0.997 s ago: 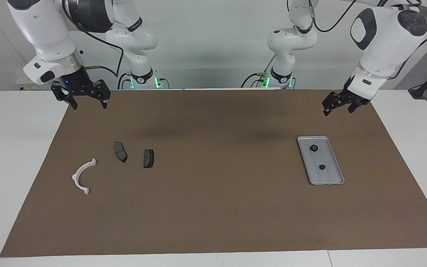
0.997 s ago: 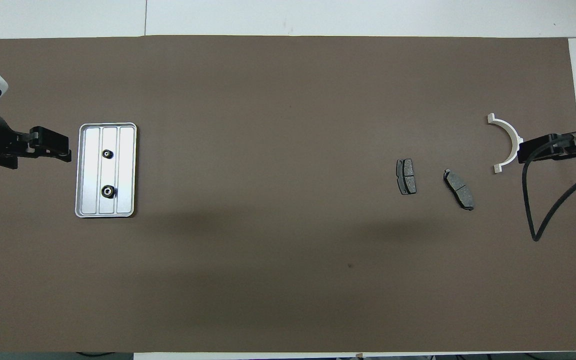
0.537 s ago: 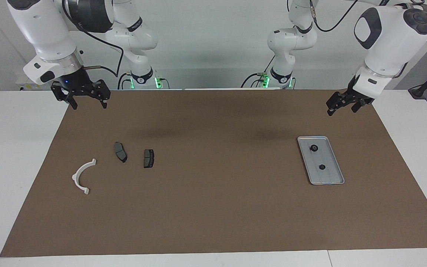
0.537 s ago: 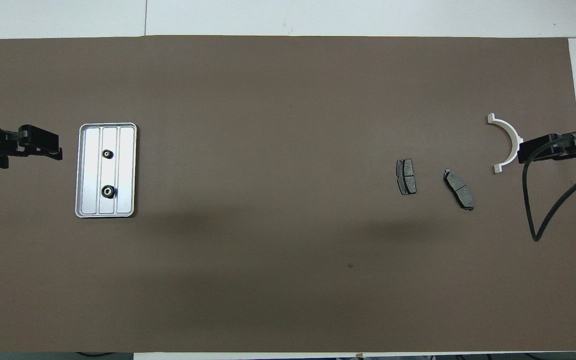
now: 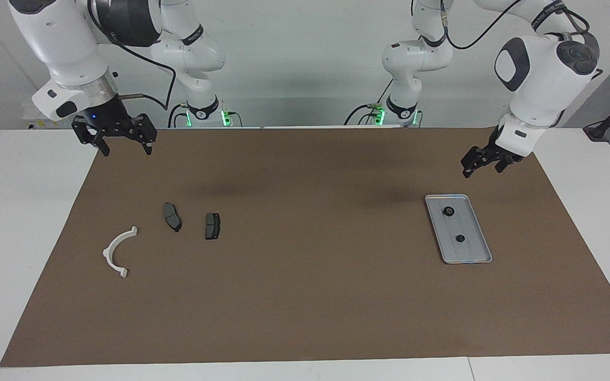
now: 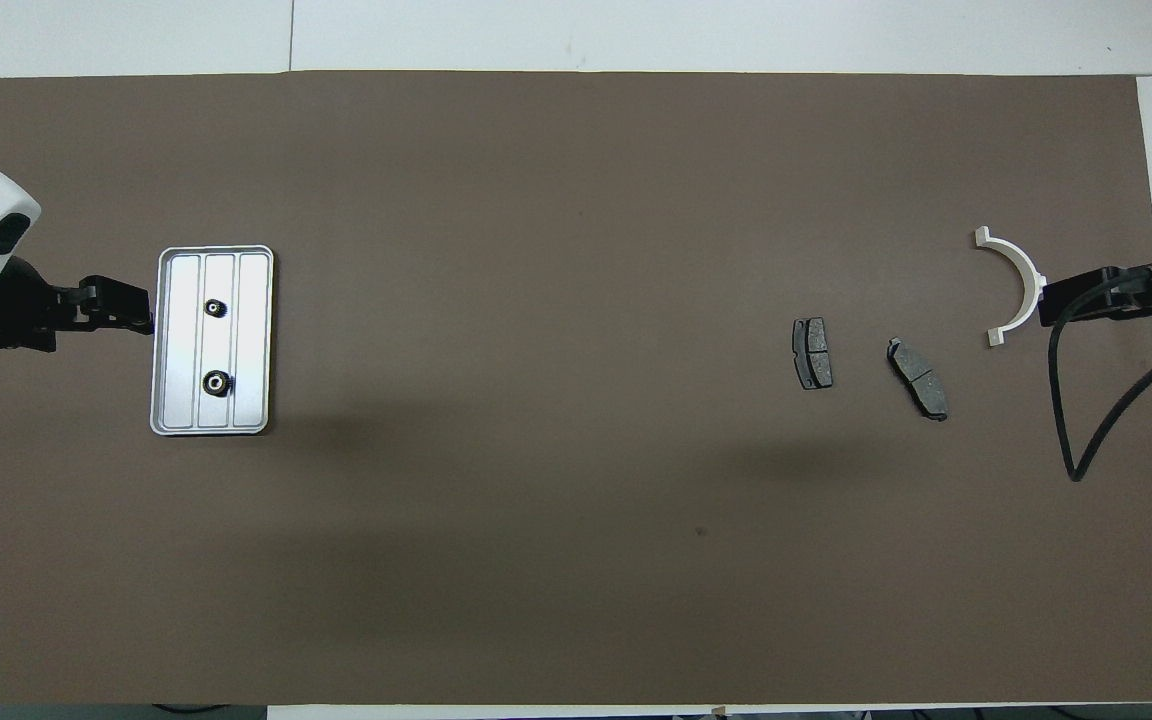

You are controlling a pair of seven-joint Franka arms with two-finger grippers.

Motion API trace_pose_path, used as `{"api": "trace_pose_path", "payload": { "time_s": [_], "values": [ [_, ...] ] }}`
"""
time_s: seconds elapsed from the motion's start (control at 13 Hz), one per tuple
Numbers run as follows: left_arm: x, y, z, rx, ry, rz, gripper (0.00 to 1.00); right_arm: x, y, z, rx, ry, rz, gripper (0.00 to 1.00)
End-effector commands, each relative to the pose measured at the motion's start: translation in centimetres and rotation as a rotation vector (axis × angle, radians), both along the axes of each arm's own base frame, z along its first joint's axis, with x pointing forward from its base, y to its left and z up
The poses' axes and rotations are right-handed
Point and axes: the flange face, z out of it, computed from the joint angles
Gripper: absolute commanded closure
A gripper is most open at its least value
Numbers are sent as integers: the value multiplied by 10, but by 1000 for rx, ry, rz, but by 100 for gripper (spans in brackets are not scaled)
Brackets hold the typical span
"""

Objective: Place bearing gear from tray to pile
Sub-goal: 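Reach the left gripper toward the black gear on the silver tray, then grasp the black gear on the tray with the left gripper and lift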

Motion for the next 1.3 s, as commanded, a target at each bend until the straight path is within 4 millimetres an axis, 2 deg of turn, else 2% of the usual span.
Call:
{"api": "trace_pose_path", "payload": {
  "time_s": [0.0, 0.15, 0.46, 0.69, 1.0, 1.23],
  "values": [
    [-3, 24, -42, -1, -29, 29, 0, -2, -5, 0, -3, -20, 8, 0],
    [-3, 25, -73, -2, -49, 32, 0, -2, -4, 0, -1, -20, 3, 0],
    [-5, 27, -107, -3, -43, 25, 5, -2, -5, 0, -1, -20, -1, 0],
    [-4, 20, -148, -10, 27, 11, 16, -2, -10, 0, 5, -18, -9, 0],
    [-2, 14, -174, -13, 57, 1, 22, -4, -10, -1, 5, -8, -2, 0],
    [-14, 11, -195, -13, 83, 0, 26, -3, -10, -1, 5, -11, 1, 0]
  ]
}}
